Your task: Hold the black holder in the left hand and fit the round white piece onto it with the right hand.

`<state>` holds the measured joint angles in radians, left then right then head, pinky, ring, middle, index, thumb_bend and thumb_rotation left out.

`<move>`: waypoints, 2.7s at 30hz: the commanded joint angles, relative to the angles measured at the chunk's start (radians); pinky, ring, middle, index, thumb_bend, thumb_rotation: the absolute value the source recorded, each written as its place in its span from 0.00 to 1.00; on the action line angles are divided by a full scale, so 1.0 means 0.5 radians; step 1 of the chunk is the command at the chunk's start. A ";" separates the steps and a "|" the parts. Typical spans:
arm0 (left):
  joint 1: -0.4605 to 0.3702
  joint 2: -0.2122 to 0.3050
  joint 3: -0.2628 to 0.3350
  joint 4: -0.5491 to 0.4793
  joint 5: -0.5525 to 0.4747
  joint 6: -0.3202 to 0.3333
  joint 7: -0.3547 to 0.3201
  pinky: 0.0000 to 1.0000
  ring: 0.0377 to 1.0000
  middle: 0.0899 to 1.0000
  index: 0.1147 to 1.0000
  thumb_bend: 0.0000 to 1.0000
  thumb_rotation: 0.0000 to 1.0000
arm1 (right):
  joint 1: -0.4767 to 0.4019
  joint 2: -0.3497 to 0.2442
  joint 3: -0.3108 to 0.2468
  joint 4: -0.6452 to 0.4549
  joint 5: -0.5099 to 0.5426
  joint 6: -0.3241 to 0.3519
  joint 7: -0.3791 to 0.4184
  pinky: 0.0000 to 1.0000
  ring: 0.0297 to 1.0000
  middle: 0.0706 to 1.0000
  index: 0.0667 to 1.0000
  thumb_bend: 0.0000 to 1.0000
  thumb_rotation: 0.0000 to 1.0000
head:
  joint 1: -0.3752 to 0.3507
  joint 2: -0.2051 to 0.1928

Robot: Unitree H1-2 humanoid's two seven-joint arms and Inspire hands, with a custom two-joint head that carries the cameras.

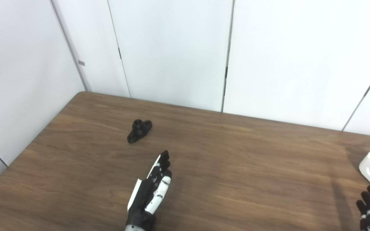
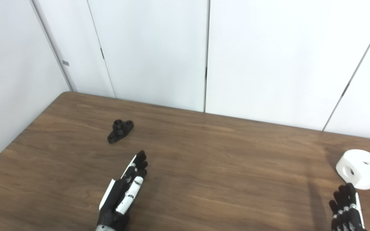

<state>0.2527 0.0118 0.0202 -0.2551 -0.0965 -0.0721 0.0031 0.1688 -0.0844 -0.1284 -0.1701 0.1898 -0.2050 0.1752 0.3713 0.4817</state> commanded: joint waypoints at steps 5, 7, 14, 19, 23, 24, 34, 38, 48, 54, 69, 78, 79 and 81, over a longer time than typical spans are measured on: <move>0.327 -0.050 -0.035 -0.133 0.101 -0.005 0.027 0.99 1.00 1.00 0.97 0.35 0.44 | 0.183 -0.039 -0.002 0.177 0.005 -0.054 0.029 1.00 1.00 1.00 1.00 0.75 1.00 | -0.048 0.003; 0.313 -0.056 -0.023 -0.199 0.166 0.044 0.057 0.97 1.00 1.00 0.96 0.39 0.36 | 0.191 -0.026 -0.004 0.156 0.006 -0.027 0.015 1.00 1.00 1.00 1.00 0.76 1.00 | -0.050 -0.005; 0.147 0.008 -0.013 -0.692 0.757 0.605 0.094 0.84 0.89 0.93 0.91 0.55 0.01 | 0.213 -0.016 0.002 0.131 0.016 -0.017 0.013 1.00 1.00 1.00 1.00 0.75 1.00 | -0.044 -0.003; -0.009 0.124 0.068 -0.856 0.853 0.886 -0.017 0.78 0.88 0.92 0.91 0.54 0.02 | 0.211 -0.023 0.006 0.143 -0.008 -0.021 0.017 1.00 1.00 1.00 1.00 0.75 1.00 | -0.049 -0.001; -0.137 0.231 0.169 -0.919 0.945 1.050 -0.119 0.83 0.90 0.93 0.92 0.52 0.08 | 0.206 -0.023 0.004 0.154 -0.013 -0.010 0.022 1.00 1.00 1.00 1.00 0.76 1.00 | -0.056 0.004; -0.156 0.241 0.194 -0.924 0.956 1.069 -0.142 0.87 0.91 0.93 0.92 0.52 0.11 | 0.205 -0.022 0.002 0.153 -0.015 -0.007 0.021 1.00 1.00 1.00 1.00 0.76 1.00 | -0.058 0.007; -0.334 0.416 0.377 -0.688 1.427 1.079 -0.277 0.89 0.95 0.95 0.90 0.56 0.22 | 0.204 -0.028 -0.002 0.156 -0.002 -0.005 0.046 1.00 1.00 1.00 1.00 0.74 1.00 | -0.080 0.019; -0.381 0.536 0.296 -0.483 1.746 1.057 -0.167 0.92 0.97 0.93 0.86 0.65 0.33 | 0.213 -0.028 -0.003 0.129 -0.029 0.014 0.028 1.00 1.00 1.00 1.00 0.75 1.00 | -0.085 0.023; -0.571 0.669 0.182 -0.093 2.074 1.075 -0.111 0.99 1.00 0.94 0.82 0.79 0.51 | 0.227 -0.025 0.001 0.100 -0.011 0.026 0.037 1.00 1.00 1.00 1.00 0.73 1.00 | -0.124 0.042; -0.702 0.670 0.204 0.099 1.958 1.075 -0.124 1.00 1.00 0.95 0.82 0.78 0.47 | 0.243 -0.024 0.002 0.057 -0.040 0.060 0.017 1.00 1.00 1.00 1.00 0.74 1.00 | -0.149 0.056; -1.027 0.727 0.135 0.473 1.864 1.068 -0.037 0.95 0.98 0.94 0.81 0.78 0.43 | 0.277 -0.019 0.000 0.008 -0.040 0.088 0.010 1.00 1.00 1.00 1.00 0.71 1.00 | -0.190 0.080; -1.155 0.755 0.101 0.616 1.840 1.079 -0.027 0.96 0.99 0.95 0.80 0.78 0.40 | 0.283 -0.018 0.005 0.008 -0.055 0.068 0.012 1.00 1.00 1.00 1.00 0.70 1.00 | -0.212 0.088; -1.162 0.756 0.100 0.622 1.844 1.081 -0.036 0.96 0.99 0.95 0.80 0.78 0.41 | 0.283 -0.018 0.006 0.009 -0.052 0.065 0.015 1.00 1.00 1.00 1.00 0.69 1.00 | -0.213 0.089; -1.175 0.757 0.093 0.640 1.846 1.081 -0.039 0.96 0.98 0.94 0.80 0.78 0.41 | 0.285 -0.016 0.005 0.009 -0.042 0.065 0.017 1.00 1.00 1.00 1.00 0.68 1.00 | -0.214 0.089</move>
<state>-0.2851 0.3615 0.0661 0.0728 0.8206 0.4720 -0.0366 0.2024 -0.0972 -0.1399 -0.1884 0.1539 -0.1580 0.1809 0.2638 0.5261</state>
